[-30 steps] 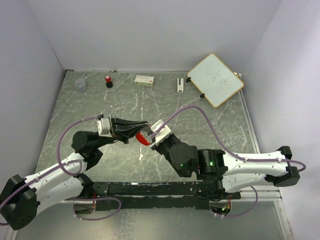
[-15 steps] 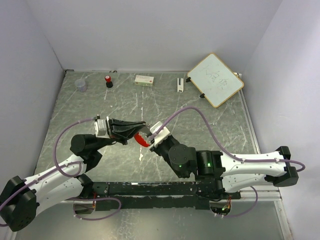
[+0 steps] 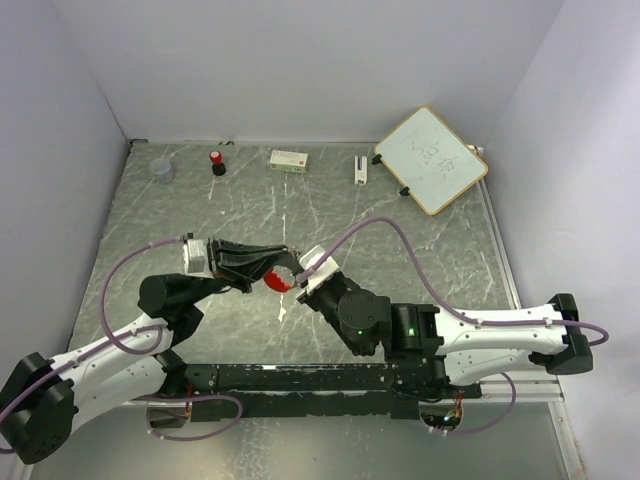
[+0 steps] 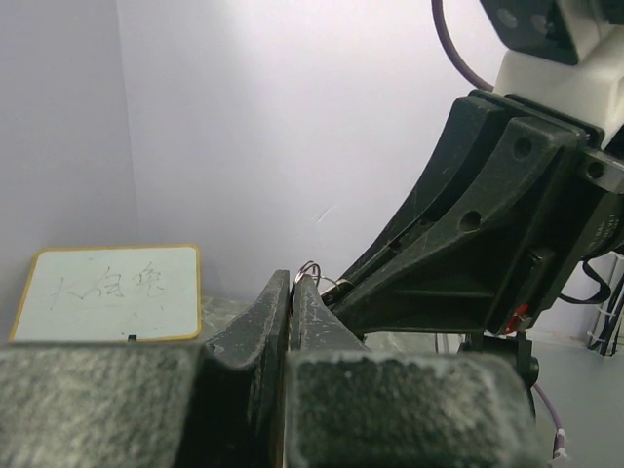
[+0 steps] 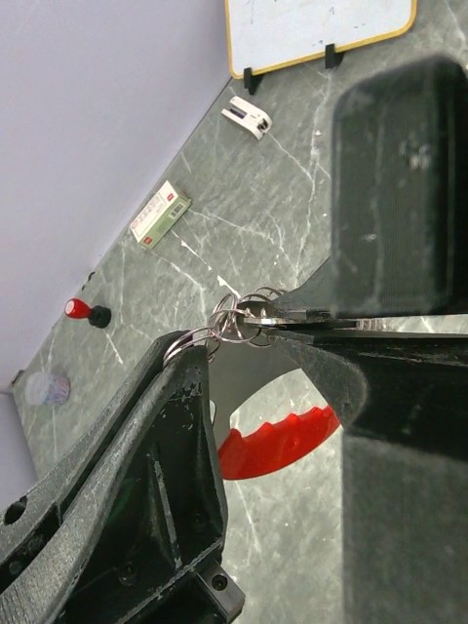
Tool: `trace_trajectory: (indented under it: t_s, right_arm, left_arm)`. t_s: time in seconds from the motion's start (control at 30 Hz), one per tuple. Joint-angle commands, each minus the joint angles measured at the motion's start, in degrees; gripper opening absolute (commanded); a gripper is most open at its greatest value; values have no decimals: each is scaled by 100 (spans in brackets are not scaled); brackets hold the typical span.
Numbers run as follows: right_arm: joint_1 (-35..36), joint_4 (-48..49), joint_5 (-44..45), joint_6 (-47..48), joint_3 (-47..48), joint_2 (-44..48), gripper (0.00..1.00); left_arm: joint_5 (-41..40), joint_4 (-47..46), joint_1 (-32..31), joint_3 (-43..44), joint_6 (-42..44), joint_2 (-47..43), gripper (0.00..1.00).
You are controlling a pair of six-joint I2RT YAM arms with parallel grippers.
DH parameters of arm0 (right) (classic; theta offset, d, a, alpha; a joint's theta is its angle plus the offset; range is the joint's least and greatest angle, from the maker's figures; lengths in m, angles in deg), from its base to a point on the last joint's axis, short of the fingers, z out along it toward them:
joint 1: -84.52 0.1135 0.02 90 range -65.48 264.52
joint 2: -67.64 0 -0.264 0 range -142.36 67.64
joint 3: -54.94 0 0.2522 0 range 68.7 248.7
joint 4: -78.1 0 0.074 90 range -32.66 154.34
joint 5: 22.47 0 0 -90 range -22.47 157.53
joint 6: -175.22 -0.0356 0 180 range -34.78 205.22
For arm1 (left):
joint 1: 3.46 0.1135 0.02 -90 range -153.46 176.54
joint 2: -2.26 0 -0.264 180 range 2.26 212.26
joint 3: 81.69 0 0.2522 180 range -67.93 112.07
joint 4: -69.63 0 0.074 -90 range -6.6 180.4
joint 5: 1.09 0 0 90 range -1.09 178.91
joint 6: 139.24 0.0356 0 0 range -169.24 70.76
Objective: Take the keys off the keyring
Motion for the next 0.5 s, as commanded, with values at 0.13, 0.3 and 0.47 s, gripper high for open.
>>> trace_trajectory:
  t_s: [0.13,0.3,0.47]
  right_arm:
    - [-120,-318,26,-84,-45,-146,0]
    - [-157,-375,-52,-55,58,-344,0]
    - [-165,-262,-119,33,86,-468,0]
  left_arm:
    - [-506,-715,20,133,-113,-361,7]
    - [-635,-724,21,89,-103,-400,7]
    - [-688,-676,19,52,-53,-391,7]
